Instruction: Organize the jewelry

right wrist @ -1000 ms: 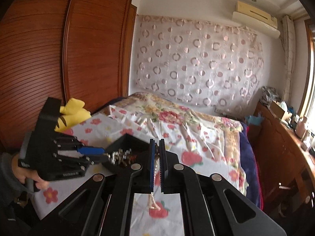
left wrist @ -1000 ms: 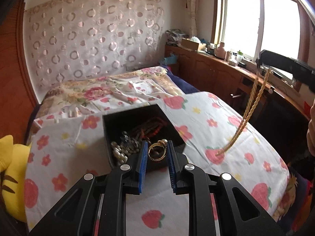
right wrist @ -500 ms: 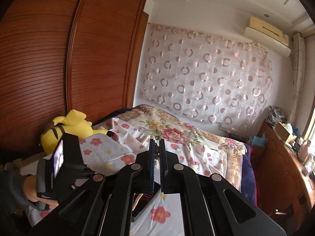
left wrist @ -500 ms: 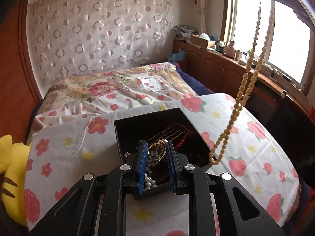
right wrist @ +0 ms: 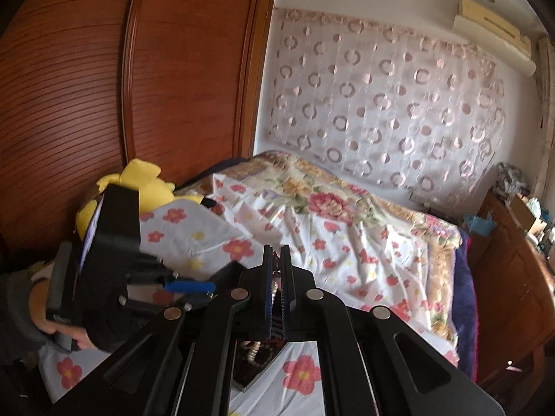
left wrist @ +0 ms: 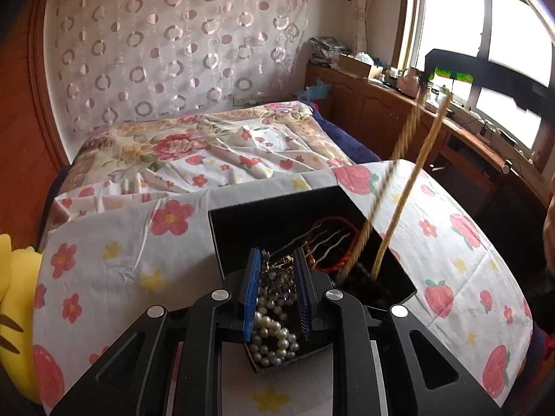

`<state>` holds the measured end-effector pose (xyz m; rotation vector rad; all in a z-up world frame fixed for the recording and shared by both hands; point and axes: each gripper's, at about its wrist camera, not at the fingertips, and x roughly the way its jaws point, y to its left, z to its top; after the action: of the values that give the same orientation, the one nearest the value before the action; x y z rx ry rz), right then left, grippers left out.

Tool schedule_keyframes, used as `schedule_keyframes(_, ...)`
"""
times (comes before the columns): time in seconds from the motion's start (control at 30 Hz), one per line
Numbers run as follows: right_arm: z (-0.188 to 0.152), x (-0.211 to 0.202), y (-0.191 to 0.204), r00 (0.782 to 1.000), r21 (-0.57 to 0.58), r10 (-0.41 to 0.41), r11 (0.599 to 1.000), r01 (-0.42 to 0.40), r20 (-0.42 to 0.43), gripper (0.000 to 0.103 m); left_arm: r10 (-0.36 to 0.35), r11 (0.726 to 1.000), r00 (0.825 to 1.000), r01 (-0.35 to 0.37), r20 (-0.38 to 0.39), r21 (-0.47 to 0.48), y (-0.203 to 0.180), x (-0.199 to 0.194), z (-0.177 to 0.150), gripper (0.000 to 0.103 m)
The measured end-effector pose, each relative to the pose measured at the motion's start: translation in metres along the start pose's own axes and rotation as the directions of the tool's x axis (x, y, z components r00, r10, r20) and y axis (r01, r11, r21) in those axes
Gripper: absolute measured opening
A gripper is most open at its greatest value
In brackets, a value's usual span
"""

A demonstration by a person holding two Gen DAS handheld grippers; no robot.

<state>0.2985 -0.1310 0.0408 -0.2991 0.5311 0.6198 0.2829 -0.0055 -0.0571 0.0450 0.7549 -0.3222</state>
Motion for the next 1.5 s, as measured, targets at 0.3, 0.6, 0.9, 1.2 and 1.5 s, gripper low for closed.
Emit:
schedule_keyframes(0.3,-0.035,0.031,0.009,0.994,0.023,0.045,0.999,-0.043,-0.097,0.005,0.000,1.000,1.000,0.000,0.009,-0.001,0.009,0.015,0.025,0.018)
schedule_keyframes(0.6,-0.052,0.043,0.006,0.989,0.069,0.060,0.996,-0.051,-0.137,0.011,0.000,1.000,1.000,0.000,0.007,-0.011,0.012,0.022,0.032,0.022)
schedule_keyframes(0.9,-0.066,0.016,0.003,0.995,0.151,0.042,0.988,-0.028,-0.089,0.022,0.045,0.999,0.997,-0.043,0.064,-0.031,0.007,-0.007,0.009,0.060)
schedule_keyframes(1.2,-0.086,-0.016,0.007,0.998,0.220,-0.019,0.975,0.031,-0.056,0.044,0.114,0.993,0.983,-0.107,0.143,-0.057,-0.007,-0.059,-0.021,0.094)
schedule_keyframes(1.5,-0.109,-0.035,0.021,0.992,0.269,-0.117,0.955,0.123,-0.038,0.093,0.140,0.989,0.977,-0.128,0.163,-0.079,-0.019,-0.090,-0.055,0.096)
